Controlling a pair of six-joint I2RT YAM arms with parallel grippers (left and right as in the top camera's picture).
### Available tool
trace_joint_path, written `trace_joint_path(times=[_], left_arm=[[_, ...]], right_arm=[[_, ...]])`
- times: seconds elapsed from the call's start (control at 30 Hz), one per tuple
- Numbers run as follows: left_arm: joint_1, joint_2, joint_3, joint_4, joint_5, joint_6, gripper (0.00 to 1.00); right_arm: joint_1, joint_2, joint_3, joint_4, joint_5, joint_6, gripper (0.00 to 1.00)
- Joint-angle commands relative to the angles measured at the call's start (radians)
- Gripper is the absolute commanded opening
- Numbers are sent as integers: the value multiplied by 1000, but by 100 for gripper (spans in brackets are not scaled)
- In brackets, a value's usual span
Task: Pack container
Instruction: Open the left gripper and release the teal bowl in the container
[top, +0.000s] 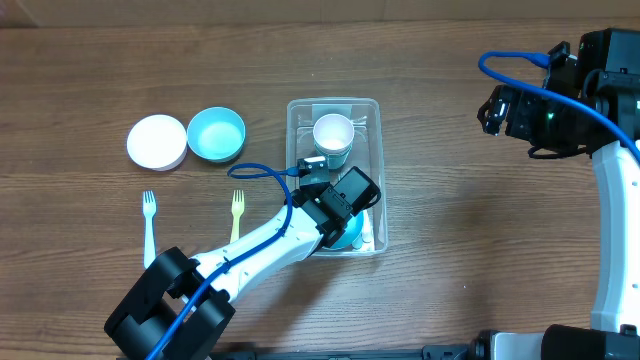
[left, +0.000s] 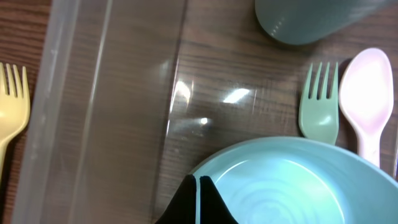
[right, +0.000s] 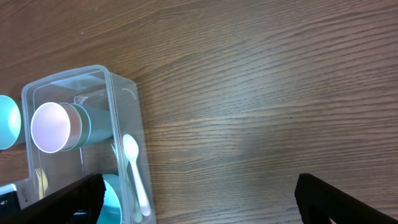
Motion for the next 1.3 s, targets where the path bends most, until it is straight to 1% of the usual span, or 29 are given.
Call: trace_joint_path(times=[0.0,0.1,0.17,0.33,0.47,0.77,0.83,1.03,1.13,1.27], left_arm=[[11,-15,-9,8,-50,35,4],[11,-15,-9,8,-58,34,4],[11,-15,-8,13,-11,35,4],[11,-16,-7,12,27,34,4],[11,-15,-8,12,100,34,4],[11,34,-12,39,93,34,4],[13,45,-11,45,70,34,4],[40,48,-11,45,63,37,4],[68,48,-11,66,55,88,4],[87,48,-11,77,42,110,4]], right_arm=[[-3,-6,22,6,3,2,100],[-3,-6,22,6,3,2,100],[-3,-6,22,6,3,2,100],[-3,-6,22,6,3,2,100],[-3,-6,22,6,3,2,100],[-3,-6,22,6,3,2,100],[-3,-6,22,6,3,2,100],[-3,-6,22,6,3,2,100],[-3,-6,22,6,3,2,100],[-3,-6,22,6,3,2,100]])
